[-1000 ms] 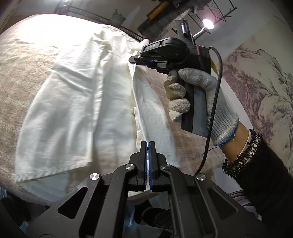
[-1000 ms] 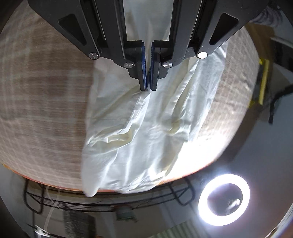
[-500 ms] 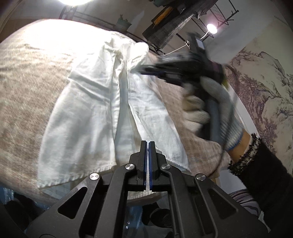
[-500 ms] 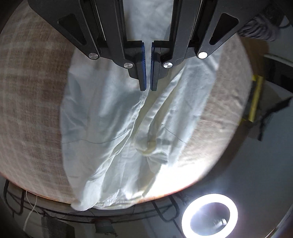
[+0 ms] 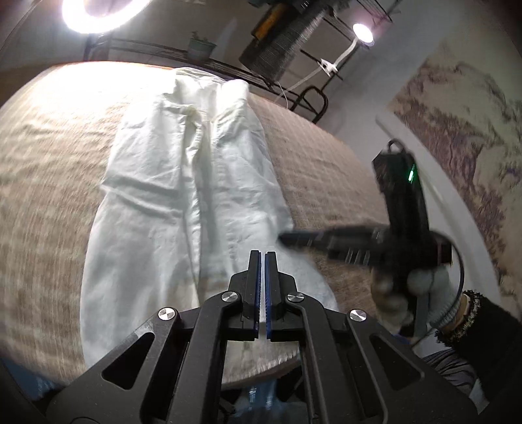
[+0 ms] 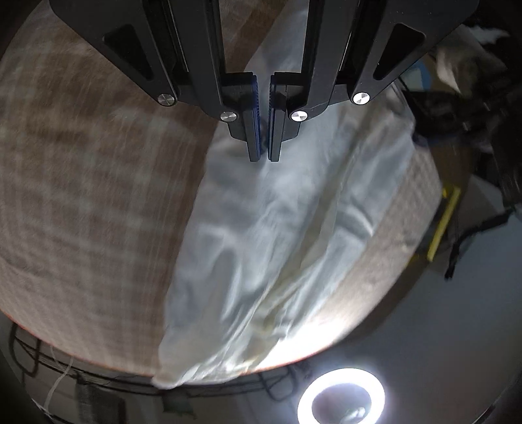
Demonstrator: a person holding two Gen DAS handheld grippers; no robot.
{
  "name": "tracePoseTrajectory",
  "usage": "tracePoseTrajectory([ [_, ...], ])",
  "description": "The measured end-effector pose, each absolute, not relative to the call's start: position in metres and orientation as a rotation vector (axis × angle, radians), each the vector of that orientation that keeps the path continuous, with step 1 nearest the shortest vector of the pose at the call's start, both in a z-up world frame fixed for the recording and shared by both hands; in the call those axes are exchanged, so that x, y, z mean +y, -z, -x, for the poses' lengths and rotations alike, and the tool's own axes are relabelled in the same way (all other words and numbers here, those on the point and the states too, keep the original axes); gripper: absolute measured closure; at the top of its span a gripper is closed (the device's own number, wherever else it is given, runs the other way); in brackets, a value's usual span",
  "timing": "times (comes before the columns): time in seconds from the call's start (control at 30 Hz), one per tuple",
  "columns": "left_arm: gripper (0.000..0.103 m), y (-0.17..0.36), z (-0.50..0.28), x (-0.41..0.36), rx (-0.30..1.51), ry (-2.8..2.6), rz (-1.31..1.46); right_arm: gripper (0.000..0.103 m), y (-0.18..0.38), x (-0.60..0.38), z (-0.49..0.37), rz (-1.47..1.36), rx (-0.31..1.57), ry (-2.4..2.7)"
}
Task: Fold small clothes
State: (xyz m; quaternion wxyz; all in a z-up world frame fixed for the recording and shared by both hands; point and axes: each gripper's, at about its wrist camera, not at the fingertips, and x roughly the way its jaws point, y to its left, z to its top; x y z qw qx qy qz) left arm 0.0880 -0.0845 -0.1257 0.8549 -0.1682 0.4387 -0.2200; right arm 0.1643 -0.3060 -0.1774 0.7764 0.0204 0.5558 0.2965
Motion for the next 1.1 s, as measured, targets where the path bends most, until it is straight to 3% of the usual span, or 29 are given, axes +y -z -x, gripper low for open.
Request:
tracePoseTrajectory([
  [0.2, 0.103, 0.127, -0.112, -0.116, 0.952, 0.503, 0.228, 0.099, 0.167, -0.308, -0.157, -0.013, 1.210, -0.737],
  [0.5, 0.103, 0.174, -0.134, -0.152, 1.085, 0.545, 0.165, 0.099, 0.123, -0.341, -0.254, -0.148, 1.007, -0.607],
  [1.1, 0.103, 0.198, -0.144, -0.153, 1.122, 0.566, 0.233, 0.100, 0.191, -0.288, -0.440, -0.013, 1.047, -0.500],
])
